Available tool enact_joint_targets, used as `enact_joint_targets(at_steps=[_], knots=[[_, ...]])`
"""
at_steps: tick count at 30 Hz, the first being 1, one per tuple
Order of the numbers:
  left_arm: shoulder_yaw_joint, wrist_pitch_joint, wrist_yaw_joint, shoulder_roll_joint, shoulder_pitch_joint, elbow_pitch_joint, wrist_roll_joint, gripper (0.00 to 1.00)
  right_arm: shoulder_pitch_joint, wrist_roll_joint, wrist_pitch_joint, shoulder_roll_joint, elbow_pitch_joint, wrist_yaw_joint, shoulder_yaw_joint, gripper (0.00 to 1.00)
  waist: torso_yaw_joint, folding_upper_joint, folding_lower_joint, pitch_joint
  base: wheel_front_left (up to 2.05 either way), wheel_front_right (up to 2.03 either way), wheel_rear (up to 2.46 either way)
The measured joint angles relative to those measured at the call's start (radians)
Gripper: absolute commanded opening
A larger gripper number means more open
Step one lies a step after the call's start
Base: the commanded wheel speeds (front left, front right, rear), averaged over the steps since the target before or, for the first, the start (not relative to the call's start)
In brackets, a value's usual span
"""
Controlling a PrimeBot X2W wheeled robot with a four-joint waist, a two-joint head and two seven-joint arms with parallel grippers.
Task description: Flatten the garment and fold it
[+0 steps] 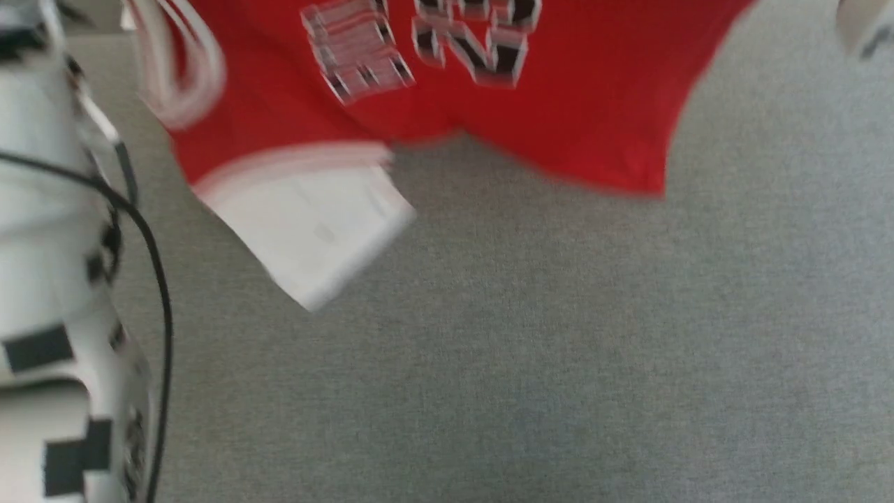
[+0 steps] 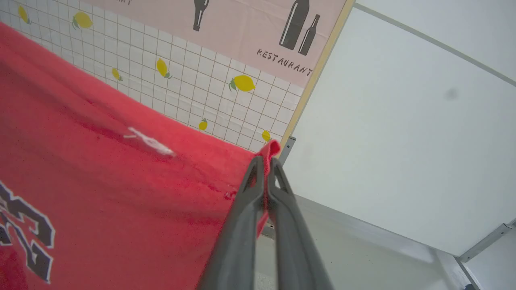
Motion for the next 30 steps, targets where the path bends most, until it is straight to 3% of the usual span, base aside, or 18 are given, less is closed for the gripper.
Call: enact_joint_targets(at_steps=[4,9,13,19,25,30], knots=[[0.017,-0.093,-0.016,0.004,-0.149,0.051,0.009,0.00,-0.139,-0.066,-0.065,0.012,0.090,0.000,0.008,0.00,-0.011,0.0000,0.0001,0.059,0.00,0.00,0.00],[0.028,-0.210,-0.093,0.007,-0.269,0.085,0.013,0.00,-0.251,-0.119,-0.158,0.043,0.170,0.000,0.002,0.00,-0.016,0.0000,0.0001,0.112,0.00,0.00,0.00],[0.034,-0.251,-0.140,0.011,-0.258,0.140,0.004,0.00,-0.260,-0.125,-0.211,0.066,0.228,0.000,-0.003,0.00,-0.005,0.0000,0.0001,0.124,0.00,0.00,0.00],[0.002,-0.248,-0.193,0.034,-0.053,0.230,0.007,0.00,-0.121,-0.067,-0.245,0.079,0.295,0.000,0.026,0.00,0.015,0.0000,0.0001,0.087,0.00,0.00,0.00],[-0.037,-0.205,-0.206,0.070,0.245,0.258,0.042,0.00,0.116,0.027,-0.253,0.087,0.322,0.000,0.052,0.00,0.033,0.0000,0.0000,0.025,0.00,0.00,0.00],[-0.088,-0.021,-0.204,0.093,0.570,0.217,0.023,0.00,0.318,0.095,-0.249,0.082,0.306,0.000,0.078,0.00,0.044,0.0000,-0.0002,-0.039,0.00,0.00,0.00]])
